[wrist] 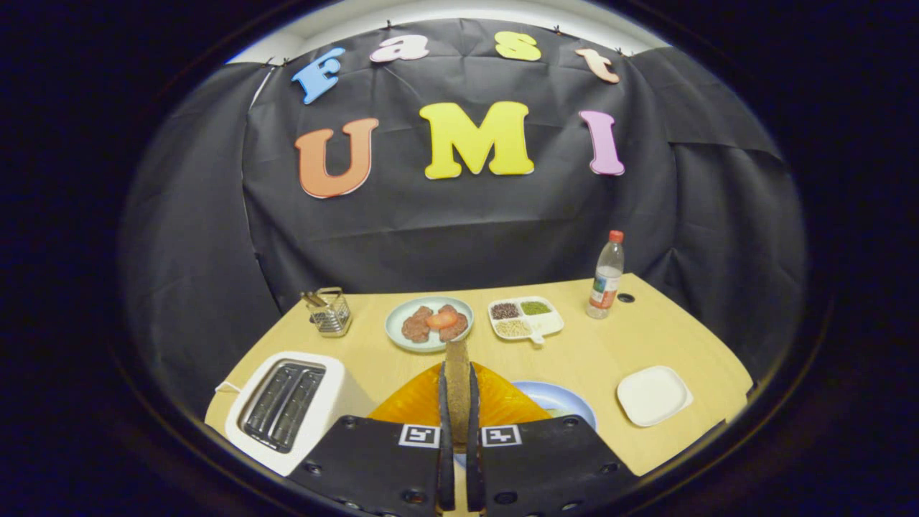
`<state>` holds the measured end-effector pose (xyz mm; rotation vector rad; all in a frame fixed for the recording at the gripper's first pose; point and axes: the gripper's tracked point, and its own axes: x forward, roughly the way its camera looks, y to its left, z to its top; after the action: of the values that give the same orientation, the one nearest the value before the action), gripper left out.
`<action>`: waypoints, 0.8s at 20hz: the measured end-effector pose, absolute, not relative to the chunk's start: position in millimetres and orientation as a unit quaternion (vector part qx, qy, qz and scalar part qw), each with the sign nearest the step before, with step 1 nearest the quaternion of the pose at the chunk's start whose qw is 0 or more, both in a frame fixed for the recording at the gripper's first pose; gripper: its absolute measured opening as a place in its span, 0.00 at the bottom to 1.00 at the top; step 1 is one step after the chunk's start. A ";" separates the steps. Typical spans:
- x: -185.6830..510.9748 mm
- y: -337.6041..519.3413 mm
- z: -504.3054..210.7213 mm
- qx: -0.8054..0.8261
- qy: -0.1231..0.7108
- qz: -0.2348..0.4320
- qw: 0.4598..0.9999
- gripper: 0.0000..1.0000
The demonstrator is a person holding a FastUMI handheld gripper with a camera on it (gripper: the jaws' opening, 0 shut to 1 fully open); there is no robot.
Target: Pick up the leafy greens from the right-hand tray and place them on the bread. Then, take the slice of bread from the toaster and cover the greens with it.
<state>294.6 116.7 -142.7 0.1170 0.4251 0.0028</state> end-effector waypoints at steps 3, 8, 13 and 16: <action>298.7 107.4 -170.8 0.108 0.243 0.011 0.964 0.07; 300.4 77.0 -192.2 0.137 0.258 0.002 0.956 0.06; 298.7 47.6 -228.1 0.146 0.289 -0.012 0.946 0.07; 301.3 34.7 -243.5 0.126 0.296 -0.017 0.947 0.07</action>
<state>301.3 34.7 -243.5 0.2562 0.6025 -0.0339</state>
